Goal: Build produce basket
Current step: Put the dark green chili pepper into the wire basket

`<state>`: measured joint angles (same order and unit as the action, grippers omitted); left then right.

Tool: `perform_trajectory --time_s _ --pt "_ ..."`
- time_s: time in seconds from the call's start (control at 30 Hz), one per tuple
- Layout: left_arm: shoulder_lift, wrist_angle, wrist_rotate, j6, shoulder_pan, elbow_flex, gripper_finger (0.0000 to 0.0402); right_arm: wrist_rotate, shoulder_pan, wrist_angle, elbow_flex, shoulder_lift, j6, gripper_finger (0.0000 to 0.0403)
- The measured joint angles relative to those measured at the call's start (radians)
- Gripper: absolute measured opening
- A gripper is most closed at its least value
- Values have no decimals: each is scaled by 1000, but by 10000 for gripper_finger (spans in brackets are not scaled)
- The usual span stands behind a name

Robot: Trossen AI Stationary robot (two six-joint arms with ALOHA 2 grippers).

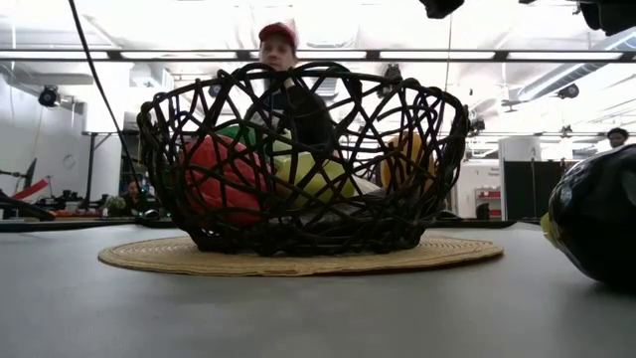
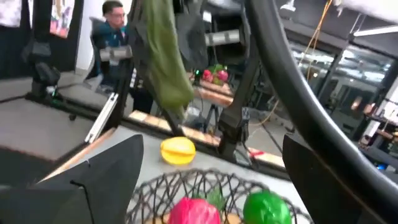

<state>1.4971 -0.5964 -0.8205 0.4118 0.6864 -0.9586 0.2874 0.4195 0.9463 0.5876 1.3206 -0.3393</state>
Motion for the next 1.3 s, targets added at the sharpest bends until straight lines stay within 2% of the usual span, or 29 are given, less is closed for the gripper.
perform_trajectory --time_s 0.17,0.37,0.87,1.07,1.3 --pt "0 -159 4 22 -46 69 59 0 -13 51 37 49 -4 366" --pt "0 -257 22 22 -83 98 61 3 -49 56 88 99 -3 366" --pt "0 -259 42 39 -94 99 63 4 -115 55 130 149 6 366" --pt "0 -260 124 40 -114 99 63 2 -126 59 130 149 6 366" --pt "0 -260 135 40 -131 99 63 1 -126 59 130 149 7 366"
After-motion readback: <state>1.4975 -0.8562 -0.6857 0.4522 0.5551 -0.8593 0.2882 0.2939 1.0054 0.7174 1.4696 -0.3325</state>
